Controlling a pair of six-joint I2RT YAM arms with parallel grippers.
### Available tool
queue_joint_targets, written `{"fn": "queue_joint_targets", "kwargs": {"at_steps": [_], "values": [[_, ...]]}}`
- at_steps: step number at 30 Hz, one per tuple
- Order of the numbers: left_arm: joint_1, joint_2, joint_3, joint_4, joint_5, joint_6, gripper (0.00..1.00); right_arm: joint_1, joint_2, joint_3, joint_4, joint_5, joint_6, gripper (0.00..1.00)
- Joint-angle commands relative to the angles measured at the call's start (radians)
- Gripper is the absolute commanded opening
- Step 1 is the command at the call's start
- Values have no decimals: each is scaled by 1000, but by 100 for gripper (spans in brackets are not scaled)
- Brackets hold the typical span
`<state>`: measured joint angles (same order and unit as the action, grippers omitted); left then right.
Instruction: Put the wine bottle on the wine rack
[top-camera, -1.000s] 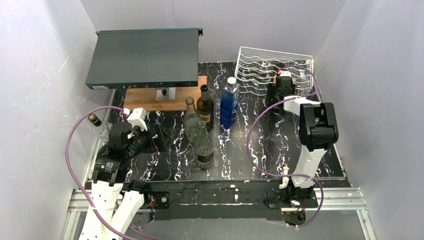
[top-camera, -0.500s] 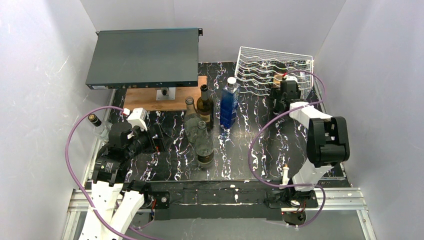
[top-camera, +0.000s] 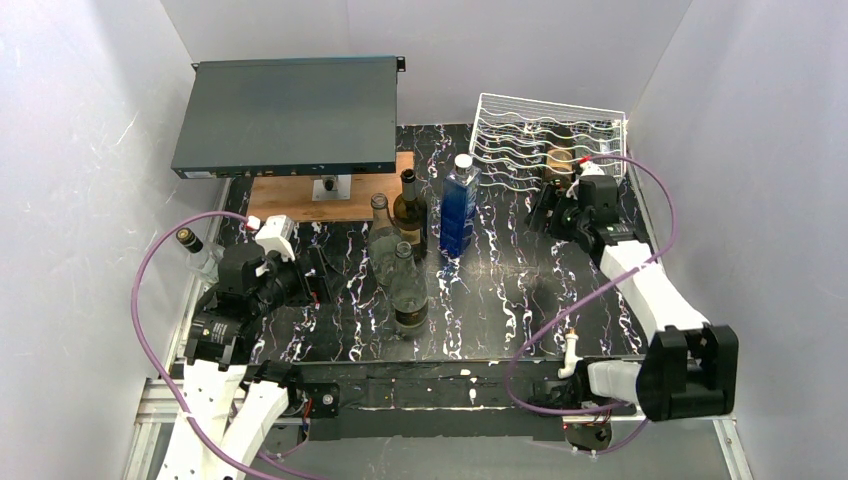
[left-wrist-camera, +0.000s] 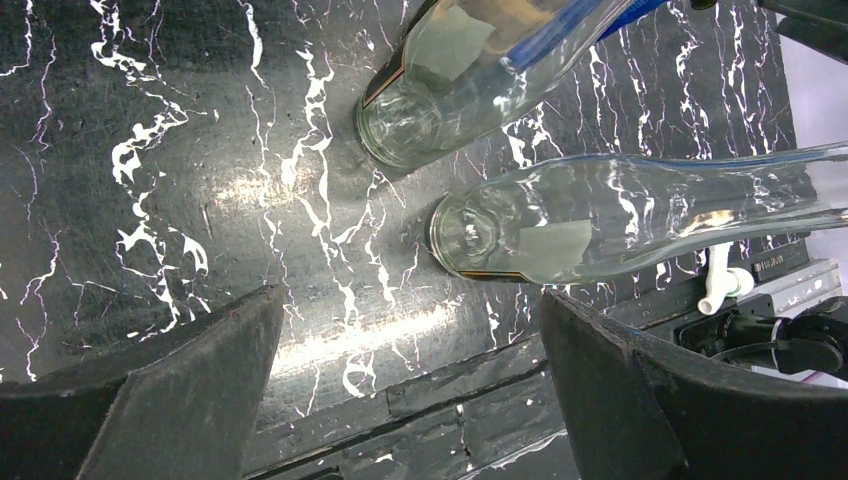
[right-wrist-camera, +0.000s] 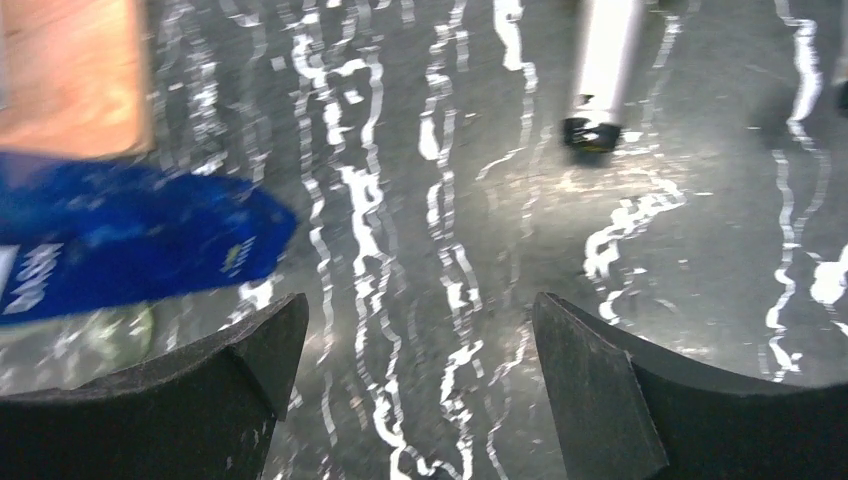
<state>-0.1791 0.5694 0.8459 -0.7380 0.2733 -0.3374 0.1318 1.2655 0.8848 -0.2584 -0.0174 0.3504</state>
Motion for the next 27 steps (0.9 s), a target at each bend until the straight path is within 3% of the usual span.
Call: {"fn": "queue_joint_targets", "kwargs": {"at_steps": [1,4,15,27], "values": [[-2,-12,-1,-8,-18,-2,99,13,-128,-39,39,-236,32,92],[-3,-24,-2,-8,-19,-3,99,40,-181,-50,61,-313,19,92],[-3,-66,-14,6,-10,-6,99,326,-189,99,59,-242,-98,94],[-3,-118,-18,8,-17,-6,99,394,24,536,-97,-42,-112,93]]}}
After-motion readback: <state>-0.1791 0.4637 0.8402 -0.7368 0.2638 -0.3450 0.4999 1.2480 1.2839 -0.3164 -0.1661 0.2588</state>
